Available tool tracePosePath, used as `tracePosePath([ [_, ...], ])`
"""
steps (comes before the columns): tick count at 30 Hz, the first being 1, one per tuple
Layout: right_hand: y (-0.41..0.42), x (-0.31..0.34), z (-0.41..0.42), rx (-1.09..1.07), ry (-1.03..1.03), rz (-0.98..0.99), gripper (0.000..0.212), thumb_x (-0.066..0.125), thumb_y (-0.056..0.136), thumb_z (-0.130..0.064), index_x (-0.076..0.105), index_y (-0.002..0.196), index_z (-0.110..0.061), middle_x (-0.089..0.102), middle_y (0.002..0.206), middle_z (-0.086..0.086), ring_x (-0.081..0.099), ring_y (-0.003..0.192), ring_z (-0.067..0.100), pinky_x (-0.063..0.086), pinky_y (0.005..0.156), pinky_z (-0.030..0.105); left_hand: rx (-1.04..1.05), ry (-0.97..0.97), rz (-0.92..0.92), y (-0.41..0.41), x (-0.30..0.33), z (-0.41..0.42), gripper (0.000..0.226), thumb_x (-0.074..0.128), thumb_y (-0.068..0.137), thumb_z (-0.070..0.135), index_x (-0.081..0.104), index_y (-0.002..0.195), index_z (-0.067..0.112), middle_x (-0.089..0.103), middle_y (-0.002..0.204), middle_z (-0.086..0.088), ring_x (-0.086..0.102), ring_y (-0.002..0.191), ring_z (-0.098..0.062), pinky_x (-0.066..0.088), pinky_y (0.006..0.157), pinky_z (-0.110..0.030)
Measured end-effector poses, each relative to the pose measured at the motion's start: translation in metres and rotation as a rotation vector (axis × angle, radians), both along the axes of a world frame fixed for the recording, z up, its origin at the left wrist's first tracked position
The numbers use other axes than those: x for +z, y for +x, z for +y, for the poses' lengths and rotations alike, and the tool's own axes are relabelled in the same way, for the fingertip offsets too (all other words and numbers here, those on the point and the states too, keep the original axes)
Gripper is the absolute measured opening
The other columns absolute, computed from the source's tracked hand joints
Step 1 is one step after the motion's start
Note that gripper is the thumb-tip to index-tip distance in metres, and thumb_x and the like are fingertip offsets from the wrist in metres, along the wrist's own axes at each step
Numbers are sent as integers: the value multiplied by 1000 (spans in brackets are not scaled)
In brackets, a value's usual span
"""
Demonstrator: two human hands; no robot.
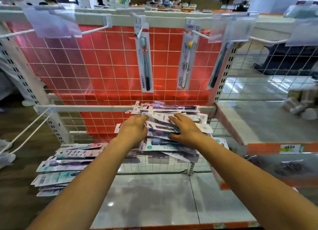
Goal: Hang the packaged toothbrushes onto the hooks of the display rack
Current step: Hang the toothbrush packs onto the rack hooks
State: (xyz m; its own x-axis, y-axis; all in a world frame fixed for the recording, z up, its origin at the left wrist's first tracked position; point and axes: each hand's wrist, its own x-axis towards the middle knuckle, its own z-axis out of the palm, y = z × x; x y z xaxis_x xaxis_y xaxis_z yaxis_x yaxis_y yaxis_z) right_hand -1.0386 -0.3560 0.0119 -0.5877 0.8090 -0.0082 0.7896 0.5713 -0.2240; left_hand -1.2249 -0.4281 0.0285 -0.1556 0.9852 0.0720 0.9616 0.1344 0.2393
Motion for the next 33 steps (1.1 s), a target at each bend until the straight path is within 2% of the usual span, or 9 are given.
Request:
tracePosePath([
  [4, -4, -3, 7, 29, 28, -35, 72, 57, 86, -49, 26, 145, -21, 34, 146, 5, 33, 130, 25, 31, 107, 39, 24, 23, -27, -2, 2, 6, 44, 43, 94, 19, 40, 138, 18, 46, 139, -6, 45, 123, -26, 42, 95, -39],
  [10, -12, -2, 3, 82, 132, -96, 60, 54, 90, -36, 30, 143, -19, 48, 135, 7, 47, 118, 30, 44, 92, 39, 61, 31, -33, -6, 2, 9, 42, 44, 96, 23, 41, 138, 21, 47, 138, -4, 49, 119, -25, 44, 93, -39],
  [17, -14, 1, 2, 126, 214, -136, 56, 52, 92, -23, 30, 144, -20, 47, 136, 5, 46, 118, 30, 43, 87, 36, 61, 36, -35, -12, 2, 4, 42, 44, 95, 22, 42, 137, 21, 53, 130, -5, 54, 112, -25, 48, 88, -37],
  [22, -12, 5, 0, 110, 232, -113, 55, 50, 93, -21, 31, 145, -23, 47, 136, 3, 46, 119, 28, 44, 86, 36, 50, 48, -59, -12, 4, 0, 42, 45, 95, 21, 43, 136, 22, 53, 131, -4, 53, 113, -24, 48, 90, -38],
  [27, -6, 7, -7, 105, 291, 15, 47, 44, 96, -16, 37, 142, -20, 52, 132, 6, 49, 117, 30, 46, 86, 36, 15, 57, -121, -9, 4, -6, 43, 46, 95, 23, 41, 138, 22, 48, 138, -4, 55, 112, -25, 44, 94, -36],
  [31, -1, 12, -14, 83, 332, 113, 49, 49, 92, -8, 42, 139, -16, 54, 131, 9, 52, 114, 31, 45, 85, 35, -16, 53, -122, -6, 5, -8, 48, 45, 95, 21, 35, 142, 20, 41, 145, -4, 43, 127, -24, 37, 101, -33],
  [33, 0, 12, -17, 58, 329, 123, 51, 50, 89, -4, 43, 139, -15, 55, 131, 9, 53, 113, 31, 45, 84, 35, -33, 44, -135, -5, 4, -9, 50, 46, 95, 21, 33, 143, 19, 42, 144, -6, 43, 127, -25, 37, 101, -33],
])
